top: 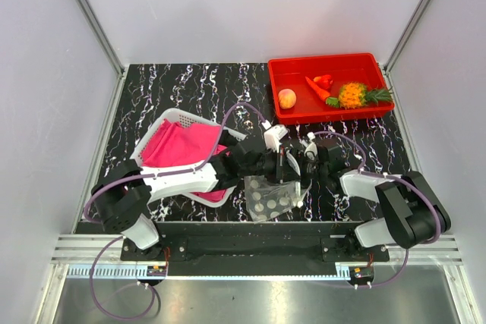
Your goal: Open the zip-top bag and remove the fake food
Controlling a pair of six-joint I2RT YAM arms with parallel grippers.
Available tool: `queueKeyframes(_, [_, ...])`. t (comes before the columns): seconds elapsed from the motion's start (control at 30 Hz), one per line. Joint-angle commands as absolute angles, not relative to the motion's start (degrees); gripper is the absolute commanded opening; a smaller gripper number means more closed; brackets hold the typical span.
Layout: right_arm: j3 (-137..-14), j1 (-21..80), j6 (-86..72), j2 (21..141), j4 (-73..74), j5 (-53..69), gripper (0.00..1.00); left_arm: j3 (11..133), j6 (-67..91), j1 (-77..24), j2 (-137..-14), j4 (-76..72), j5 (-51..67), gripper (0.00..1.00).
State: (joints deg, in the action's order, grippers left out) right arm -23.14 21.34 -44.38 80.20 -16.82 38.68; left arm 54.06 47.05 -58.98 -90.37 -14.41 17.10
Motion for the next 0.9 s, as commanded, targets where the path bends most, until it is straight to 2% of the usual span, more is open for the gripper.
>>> queueKeyframes(0.0, [-22.1,21.8,-41.0,83.0,-19.1,40.2,0.91,53.1,47.3,-59.4,-90.4,-19.9,18.9,0.0])
queueKeyframes(0.2, [-20.5,23.6,-43.6,84.2,-25.8,44.9,0.99,53.0,46.8,-59.4,-90.5,-19.7,18.8,0.0])
queueKeyframes(0.33, [-20.0,25.0,-45.2,81.9,-25.3,46.2,1.0,52.7,46.4,-59.4,-90.4,-19.1,18.5,0.0])
queueKeyframes(0.47, [-21.2,26.1,-42.2,81.0,-18.6,41.7,1.0,52.1,46.6,-59.4,-90.3,-19.4,18.5,0.0])
queueKeyframes(0.7, [-21.6,27.6,-41.1,87.4,-20.6,39.6,1.0,50.6,47.4,-59.4,-90.4,-20.8,18.5,0.0])
queueKeyframes(0.77, [-21.7,28.2,-41.8,89.1,-22.3,39.0,0.95,49.5,47.5,-59.4,-89.7,-20.9,17.9,0.0])
queueKeyframes(0.87, [-20.5,28.2,-44.6,92.0,-27.5,39.4,0.82,48.4,47.5,-59.4,-88.9,-21.0,17.4,0.0])
